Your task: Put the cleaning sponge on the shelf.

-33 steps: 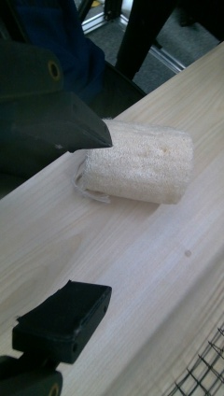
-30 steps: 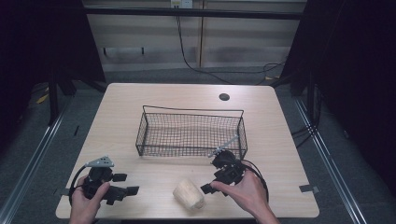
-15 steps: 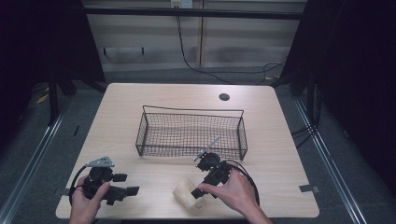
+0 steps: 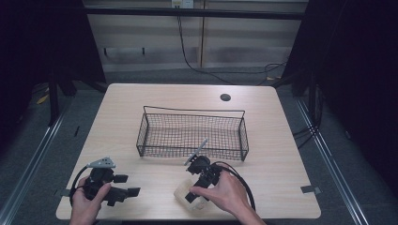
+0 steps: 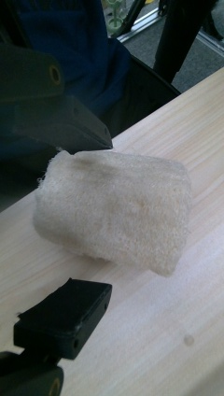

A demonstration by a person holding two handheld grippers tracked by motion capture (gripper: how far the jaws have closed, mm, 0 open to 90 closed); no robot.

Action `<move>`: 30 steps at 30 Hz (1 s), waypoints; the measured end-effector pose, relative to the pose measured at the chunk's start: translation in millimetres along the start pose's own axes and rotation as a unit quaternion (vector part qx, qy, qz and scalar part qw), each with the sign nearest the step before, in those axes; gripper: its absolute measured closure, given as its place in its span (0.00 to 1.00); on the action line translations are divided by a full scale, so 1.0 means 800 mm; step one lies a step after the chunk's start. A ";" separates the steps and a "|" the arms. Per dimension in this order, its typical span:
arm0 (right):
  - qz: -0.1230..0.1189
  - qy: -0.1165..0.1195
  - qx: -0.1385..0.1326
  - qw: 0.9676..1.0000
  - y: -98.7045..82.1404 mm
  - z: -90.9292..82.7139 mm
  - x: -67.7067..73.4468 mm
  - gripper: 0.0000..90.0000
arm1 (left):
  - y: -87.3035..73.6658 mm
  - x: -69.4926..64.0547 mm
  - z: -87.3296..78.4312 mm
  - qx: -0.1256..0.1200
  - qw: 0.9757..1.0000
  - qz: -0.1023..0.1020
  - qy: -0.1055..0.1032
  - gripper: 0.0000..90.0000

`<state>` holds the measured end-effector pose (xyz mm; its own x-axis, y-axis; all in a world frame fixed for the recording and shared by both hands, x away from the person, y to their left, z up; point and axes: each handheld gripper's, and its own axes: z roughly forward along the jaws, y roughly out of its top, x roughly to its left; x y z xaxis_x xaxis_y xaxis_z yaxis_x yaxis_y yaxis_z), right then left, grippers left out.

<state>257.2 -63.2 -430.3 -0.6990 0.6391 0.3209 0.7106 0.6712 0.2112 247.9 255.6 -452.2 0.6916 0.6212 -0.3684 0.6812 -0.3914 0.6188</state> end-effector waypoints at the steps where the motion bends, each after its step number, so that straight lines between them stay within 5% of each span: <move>1: 0.000 0.000 0.008 1.000 0.002 0.006 0.001 0.29 | 0.000 0.000 0.000 0.001 1.000 0.000 0.000 0.21; 30: -0.010 -0.004 0.050 0.999 0.016 0.035 0.003 0.31 | 0.000 0.000 0.001 0.003 1.000 -0.001 0.001 0.21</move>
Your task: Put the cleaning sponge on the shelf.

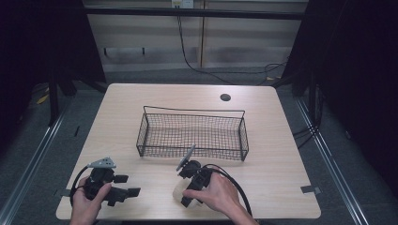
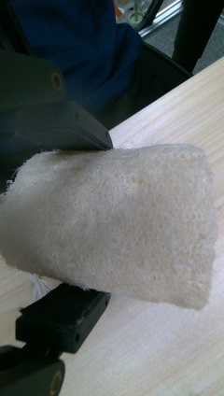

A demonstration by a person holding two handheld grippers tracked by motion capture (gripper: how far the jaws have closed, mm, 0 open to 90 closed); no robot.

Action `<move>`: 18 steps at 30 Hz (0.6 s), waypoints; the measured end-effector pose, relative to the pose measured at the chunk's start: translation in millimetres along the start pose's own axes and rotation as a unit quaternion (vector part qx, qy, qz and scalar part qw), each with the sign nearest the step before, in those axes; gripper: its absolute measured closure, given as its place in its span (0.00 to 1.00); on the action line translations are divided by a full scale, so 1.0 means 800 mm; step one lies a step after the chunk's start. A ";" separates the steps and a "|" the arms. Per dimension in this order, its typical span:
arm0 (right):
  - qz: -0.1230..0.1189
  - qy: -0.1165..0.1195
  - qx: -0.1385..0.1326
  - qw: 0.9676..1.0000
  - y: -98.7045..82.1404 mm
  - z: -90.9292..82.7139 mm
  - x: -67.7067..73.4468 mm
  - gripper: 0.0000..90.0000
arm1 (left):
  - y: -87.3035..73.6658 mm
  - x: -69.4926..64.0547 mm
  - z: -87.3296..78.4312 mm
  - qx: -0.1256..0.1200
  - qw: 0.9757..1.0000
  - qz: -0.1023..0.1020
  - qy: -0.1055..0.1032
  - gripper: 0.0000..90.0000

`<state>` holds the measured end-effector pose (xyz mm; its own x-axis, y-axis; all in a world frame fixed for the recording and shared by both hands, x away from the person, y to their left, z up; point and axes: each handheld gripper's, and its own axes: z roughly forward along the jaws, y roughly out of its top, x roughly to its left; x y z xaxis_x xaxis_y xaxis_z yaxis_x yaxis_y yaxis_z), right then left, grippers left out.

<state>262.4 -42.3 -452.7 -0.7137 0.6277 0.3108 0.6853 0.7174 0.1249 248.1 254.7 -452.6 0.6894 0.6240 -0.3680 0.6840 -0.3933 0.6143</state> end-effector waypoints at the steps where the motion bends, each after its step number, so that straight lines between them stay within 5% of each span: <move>1: 0.000 0.000 0.000 1.000 0.000 0.000 0.000 0.31 | 0.000 0.000 0.000 0.000 1.000 0.000 0.000 0.21; 18: -0.002 -0.012 0.030 0.999 0.002 -0.016 0.001 0.31 | 0.000 0.000 -0.001 0.000 1.000 0.000 -0.004 0.21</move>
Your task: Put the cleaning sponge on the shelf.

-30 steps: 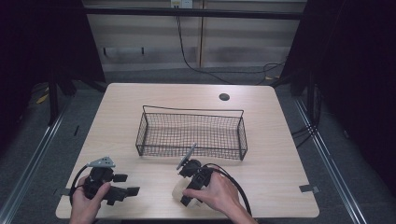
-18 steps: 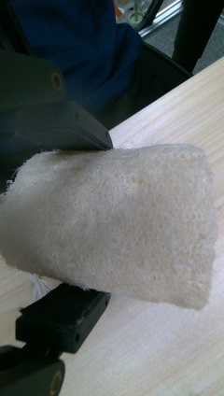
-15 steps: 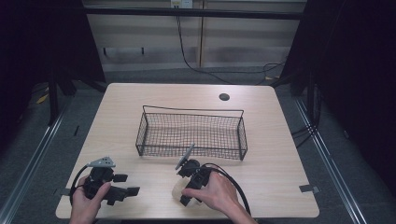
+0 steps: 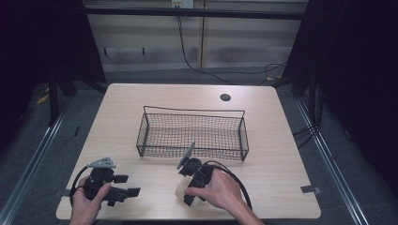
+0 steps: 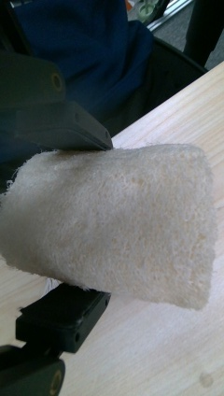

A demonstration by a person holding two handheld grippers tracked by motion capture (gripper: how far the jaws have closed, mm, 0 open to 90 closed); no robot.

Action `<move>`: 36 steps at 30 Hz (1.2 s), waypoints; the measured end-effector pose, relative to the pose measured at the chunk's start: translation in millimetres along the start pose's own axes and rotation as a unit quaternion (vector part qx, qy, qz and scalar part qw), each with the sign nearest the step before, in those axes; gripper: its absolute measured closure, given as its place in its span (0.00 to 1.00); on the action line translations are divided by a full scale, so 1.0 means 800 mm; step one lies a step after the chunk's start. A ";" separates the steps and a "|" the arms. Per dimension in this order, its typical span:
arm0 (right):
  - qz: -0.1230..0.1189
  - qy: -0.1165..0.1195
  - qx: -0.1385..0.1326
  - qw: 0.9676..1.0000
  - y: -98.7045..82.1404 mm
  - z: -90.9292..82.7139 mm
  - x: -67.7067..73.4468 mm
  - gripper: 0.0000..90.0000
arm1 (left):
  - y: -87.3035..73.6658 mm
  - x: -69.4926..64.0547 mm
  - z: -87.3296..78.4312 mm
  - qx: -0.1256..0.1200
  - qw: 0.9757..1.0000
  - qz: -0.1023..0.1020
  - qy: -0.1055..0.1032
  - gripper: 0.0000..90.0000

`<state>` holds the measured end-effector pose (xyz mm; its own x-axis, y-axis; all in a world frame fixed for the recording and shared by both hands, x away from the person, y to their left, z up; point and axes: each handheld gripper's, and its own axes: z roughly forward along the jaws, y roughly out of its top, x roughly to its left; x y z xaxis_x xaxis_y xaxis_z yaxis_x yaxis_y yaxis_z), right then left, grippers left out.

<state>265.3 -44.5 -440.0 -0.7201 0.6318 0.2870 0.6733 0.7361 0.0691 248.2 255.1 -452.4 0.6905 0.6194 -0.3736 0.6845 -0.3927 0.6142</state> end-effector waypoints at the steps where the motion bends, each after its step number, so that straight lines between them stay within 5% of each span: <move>1: 0.000 0.000 0.000 1.000 0.000 0.000 0.000 0.31 | 0.000 0.000 0.000 0.000 1.000 0.000 0.000 0.21; 10: -0.003 -0.021 -0.006 1.000 -0.004 -0.018 -0.003 0.31 | 0.000 0.000 0.000 0.000 1.000 0.000 0.001 0.21; 21: 0.011 -0.016 -0.022 1.000 -0.011 -0.047 -0.012 0.31 | 0.000 0.000 0.001 0.001 1.000 -0.001 0.002 0.21; 27: 0.015 0.015 -0.034 0.999 -0.015 -0.061 -0.021 0.31 | 0.000 0.000 0.000 0.001 1.000 0.000 0.001 0.22; 36: 0.026 0.031 -0.047 0.998 -0.021 -0.082 -0.036 0.32 | 0.000 -0.001 0.002 0.003 1.000 0.002 0.002 0.21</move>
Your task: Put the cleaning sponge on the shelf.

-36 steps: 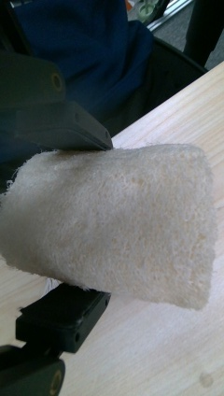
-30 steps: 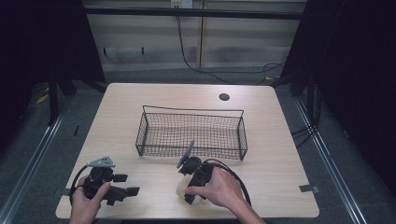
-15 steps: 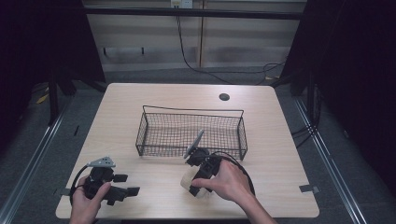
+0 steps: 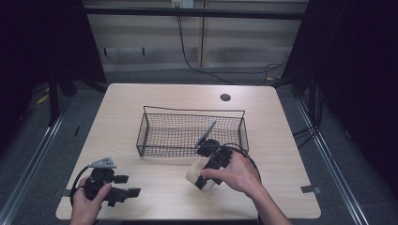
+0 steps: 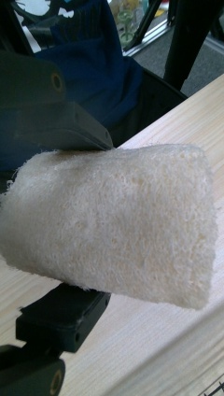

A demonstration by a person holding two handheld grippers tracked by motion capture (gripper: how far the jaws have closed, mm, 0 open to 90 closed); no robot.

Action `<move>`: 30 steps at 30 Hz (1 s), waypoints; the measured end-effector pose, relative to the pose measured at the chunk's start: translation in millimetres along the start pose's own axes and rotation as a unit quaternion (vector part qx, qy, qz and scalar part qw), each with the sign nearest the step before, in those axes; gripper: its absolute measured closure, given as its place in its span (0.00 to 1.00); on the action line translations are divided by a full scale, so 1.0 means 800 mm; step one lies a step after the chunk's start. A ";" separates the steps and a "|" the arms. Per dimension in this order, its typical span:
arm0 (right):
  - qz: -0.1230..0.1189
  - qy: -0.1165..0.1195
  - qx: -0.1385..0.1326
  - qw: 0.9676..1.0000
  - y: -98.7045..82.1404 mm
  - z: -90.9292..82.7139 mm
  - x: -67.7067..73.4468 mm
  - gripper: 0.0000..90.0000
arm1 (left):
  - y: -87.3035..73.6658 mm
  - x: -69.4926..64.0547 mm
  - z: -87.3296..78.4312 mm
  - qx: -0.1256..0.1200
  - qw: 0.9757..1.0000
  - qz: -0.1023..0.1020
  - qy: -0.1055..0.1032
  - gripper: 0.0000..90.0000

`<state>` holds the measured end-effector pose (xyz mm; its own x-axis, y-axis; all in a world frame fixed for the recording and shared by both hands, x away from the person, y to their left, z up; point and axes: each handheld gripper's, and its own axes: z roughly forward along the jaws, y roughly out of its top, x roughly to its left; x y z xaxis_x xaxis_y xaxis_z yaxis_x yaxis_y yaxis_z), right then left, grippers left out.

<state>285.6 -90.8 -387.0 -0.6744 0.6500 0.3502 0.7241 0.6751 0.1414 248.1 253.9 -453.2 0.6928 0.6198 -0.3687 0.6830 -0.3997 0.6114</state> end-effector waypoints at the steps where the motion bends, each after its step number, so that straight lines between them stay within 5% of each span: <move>1: 0.000 0.000 0.000 1.000 0.000 0.000 0.000 0.32 | 0.000 0.000 0.000 0.000 1.000 0.000 0.000 0.21; 30: 0.040 0.003 -0.036 0.999 0.027 -0.076 -0.023 0.32 | 0.000 0.001 0.000 0.005 1.000 -0.001 0.001 0.21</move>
<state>322.8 -109.7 -334.0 -0.6132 0.6992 0.3677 0.7843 0.5942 0.1782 248.7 254.3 -453.1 0.6908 0.6222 -0.3682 0.6867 -0.4052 0.6036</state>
